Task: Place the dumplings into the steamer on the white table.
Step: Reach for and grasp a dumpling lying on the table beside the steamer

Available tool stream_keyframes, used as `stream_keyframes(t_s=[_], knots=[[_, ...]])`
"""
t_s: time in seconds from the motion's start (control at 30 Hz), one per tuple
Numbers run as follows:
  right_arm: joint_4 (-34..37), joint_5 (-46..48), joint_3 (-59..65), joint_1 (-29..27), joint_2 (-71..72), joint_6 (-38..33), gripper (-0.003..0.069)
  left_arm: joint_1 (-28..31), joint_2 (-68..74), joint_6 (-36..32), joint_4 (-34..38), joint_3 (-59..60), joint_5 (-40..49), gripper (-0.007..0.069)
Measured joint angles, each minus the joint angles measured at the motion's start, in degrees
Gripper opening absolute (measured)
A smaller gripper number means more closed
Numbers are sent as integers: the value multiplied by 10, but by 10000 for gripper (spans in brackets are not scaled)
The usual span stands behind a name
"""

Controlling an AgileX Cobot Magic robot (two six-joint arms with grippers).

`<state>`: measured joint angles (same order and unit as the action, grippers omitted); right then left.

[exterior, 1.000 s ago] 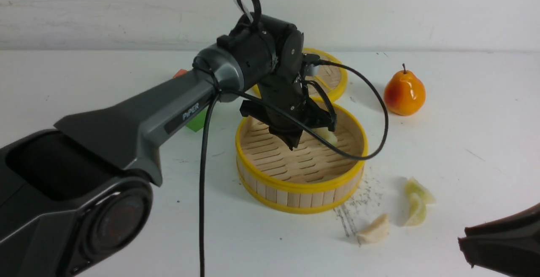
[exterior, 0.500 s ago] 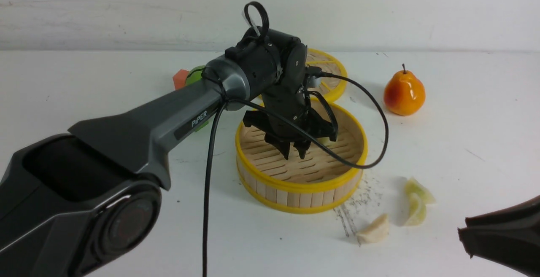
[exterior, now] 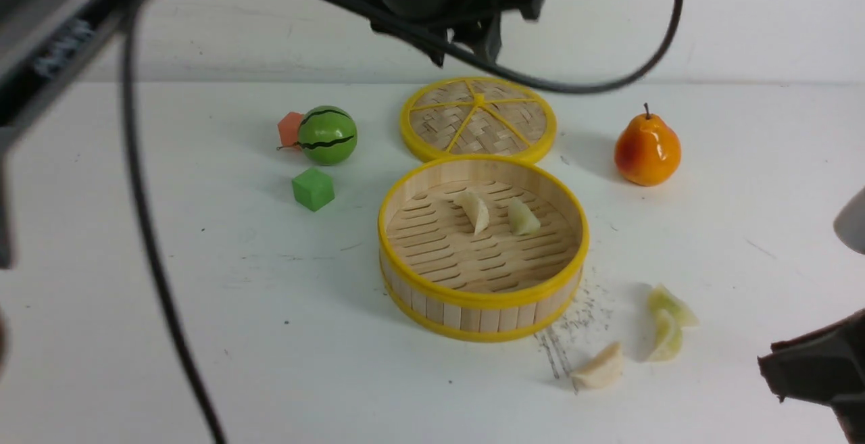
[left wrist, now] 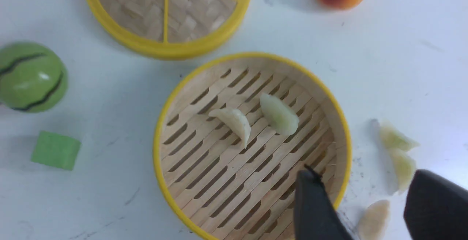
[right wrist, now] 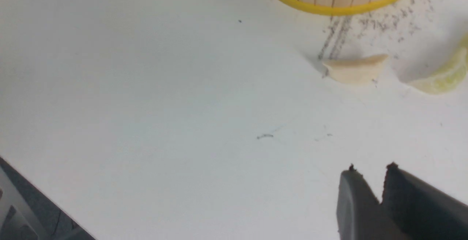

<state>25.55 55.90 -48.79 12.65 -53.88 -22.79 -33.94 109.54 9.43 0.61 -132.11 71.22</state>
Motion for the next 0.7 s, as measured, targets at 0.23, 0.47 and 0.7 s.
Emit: stream_keyframes(t_s=[0.23, 0.47, 0.7], knots=[[-9, 14, -19, 5, -68, 10, -7, 0, -167, -13, -6, 183, 0, 63], [-66, 3, -57, 99, -143, 59, -2, 0, -324, -16, -26, 424, 0, -14], [-160, -26, -107, 131, -263, 213, 18, 0, -487, -6, -26, 610, -9, -14]])
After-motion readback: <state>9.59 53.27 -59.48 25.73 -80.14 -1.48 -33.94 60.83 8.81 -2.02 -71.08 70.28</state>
